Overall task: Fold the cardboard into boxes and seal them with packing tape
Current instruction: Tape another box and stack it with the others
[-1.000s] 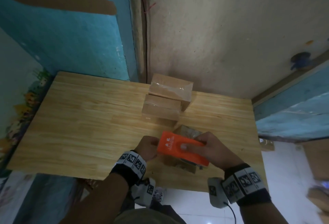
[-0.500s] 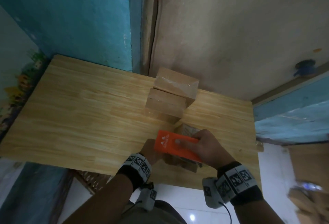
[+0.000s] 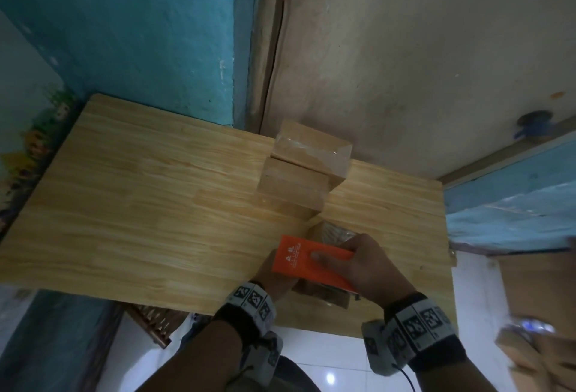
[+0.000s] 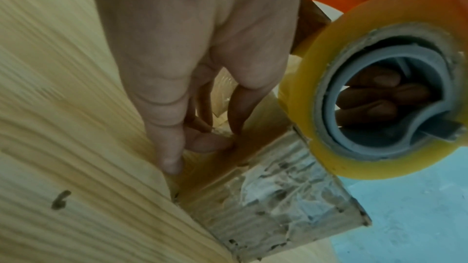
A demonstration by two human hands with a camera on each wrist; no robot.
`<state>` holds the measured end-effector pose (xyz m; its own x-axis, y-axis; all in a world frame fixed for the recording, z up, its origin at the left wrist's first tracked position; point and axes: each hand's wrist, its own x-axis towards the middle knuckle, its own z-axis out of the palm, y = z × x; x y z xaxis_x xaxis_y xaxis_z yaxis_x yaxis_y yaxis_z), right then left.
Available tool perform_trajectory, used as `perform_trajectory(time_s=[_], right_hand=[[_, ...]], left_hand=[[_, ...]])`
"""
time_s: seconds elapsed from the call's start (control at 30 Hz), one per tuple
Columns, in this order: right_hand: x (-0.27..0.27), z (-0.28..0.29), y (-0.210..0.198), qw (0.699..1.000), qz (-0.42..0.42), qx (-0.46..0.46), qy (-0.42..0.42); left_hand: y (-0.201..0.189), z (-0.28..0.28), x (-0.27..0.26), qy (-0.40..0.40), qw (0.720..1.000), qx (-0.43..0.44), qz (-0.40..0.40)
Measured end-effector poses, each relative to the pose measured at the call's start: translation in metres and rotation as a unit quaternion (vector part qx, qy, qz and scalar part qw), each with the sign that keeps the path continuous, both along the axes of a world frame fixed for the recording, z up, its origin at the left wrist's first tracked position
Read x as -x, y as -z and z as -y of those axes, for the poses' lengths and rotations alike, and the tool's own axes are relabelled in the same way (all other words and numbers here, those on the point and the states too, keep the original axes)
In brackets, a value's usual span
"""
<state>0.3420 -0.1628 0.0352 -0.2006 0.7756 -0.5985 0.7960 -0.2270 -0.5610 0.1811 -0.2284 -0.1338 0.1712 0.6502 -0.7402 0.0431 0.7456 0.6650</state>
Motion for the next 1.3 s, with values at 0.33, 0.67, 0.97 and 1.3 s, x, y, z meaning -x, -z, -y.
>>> perform_trajectory(time_s=[0.33,0.67,0.97,1.3], right_hand=[[-0.002,0.000,0.001,1.000,0.001,0.016,0.016],[-0.006,0.000,0.004,1.000,-0.012,0.009,0.007],[-0.010,-0.001,0.008,0.999,-0.024,0.011,-0.019],[-0.014,-0.004,0.010,0.998,-0.035,0.025,-0.056]], left_hand=[[-0.024,-0.013,0.011,0.108,0.988,-0.088,-0.062],[-0.045,-0.010,0.001,0.343,0.934,-0.050,-0.083],[-0.026,0.007,-0.017,0.221,0.957,-0.178,-0.054],[-0.013,0.004,-0.024,0.227,0.953,-0.194,-0.046]])
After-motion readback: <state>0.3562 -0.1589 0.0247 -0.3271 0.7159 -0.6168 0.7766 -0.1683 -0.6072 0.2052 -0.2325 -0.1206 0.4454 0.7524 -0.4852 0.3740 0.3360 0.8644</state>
